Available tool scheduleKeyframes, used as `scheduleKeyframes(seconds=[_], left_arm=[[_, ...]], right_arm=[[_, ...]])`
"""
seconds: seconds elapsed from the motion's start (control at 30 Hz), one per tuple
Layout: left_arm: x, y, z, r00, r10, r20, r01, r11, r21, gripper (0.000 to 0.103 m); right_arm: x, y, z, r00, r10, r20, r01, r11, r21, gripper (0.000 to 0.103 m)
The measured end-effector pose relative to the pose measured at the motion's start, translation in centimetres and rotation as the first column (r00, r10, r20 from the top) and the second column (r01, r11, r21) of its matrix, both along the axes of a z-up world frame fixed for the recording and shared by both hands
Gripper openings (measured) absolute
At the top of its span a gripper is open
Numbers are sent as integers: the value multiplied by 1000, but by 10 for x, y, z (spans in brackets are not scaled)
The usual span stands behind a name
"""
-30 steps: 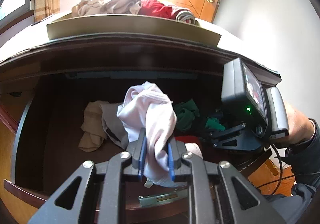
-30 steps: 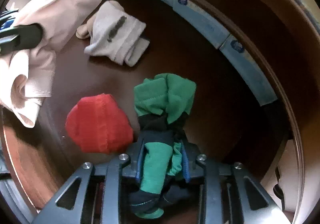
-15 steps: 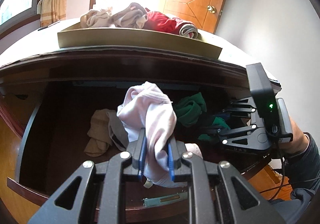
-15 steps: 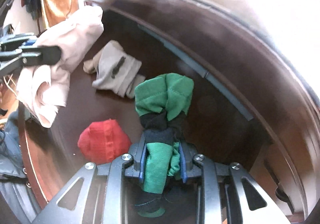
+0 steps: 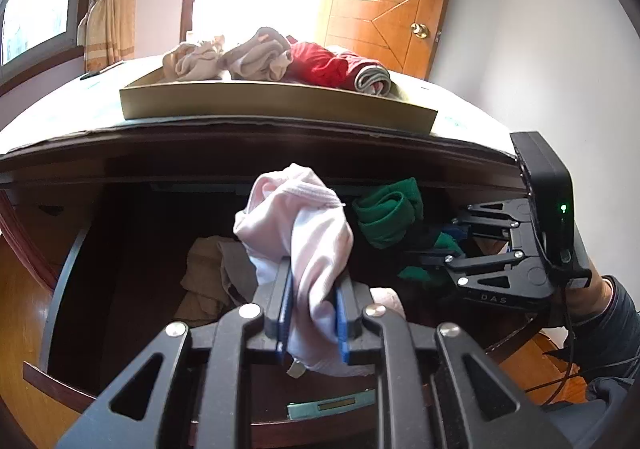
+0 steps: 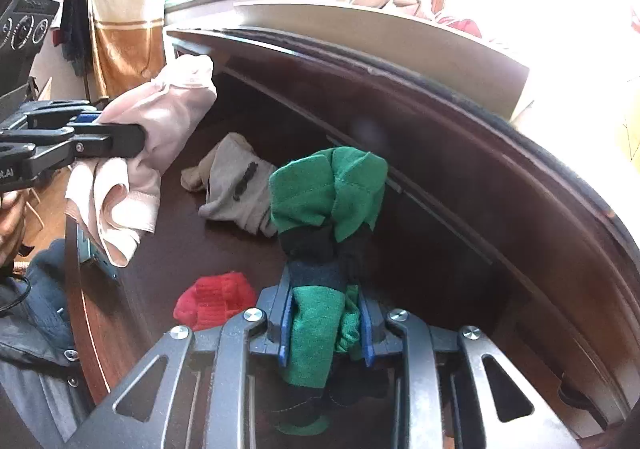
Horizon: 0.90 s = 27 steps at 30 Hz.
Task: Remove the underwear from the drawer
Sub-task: 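Lift the pink underwear and green sock up out of the drawer with both tools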
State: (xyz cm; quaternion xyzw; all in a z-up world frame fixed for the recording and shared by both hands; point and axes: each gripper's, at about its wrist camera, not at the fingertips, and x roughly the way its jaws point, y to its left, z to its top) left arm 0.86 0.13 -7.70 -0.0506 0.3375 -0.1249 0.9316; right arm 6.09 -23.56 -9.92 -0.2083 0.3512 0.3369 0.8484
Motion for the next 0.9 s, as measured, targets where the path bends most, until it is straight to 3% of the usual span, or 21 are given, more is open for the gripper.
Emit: scheduleKeyframes(seconds=[0.43, 0.9], left_arm=[[-4, -3, 7, 998, 25, 57, -28, 998, 53, 16], [-7, -5, 8, 994, 43, 104, -54, 993, 104, 16]], right_arm=[[-8, -17, 19, 996, -24, 81, 15, 993, 116, 28], [-19, -23, 27, 981, -53, 185, 20, 984, 175, 28]])
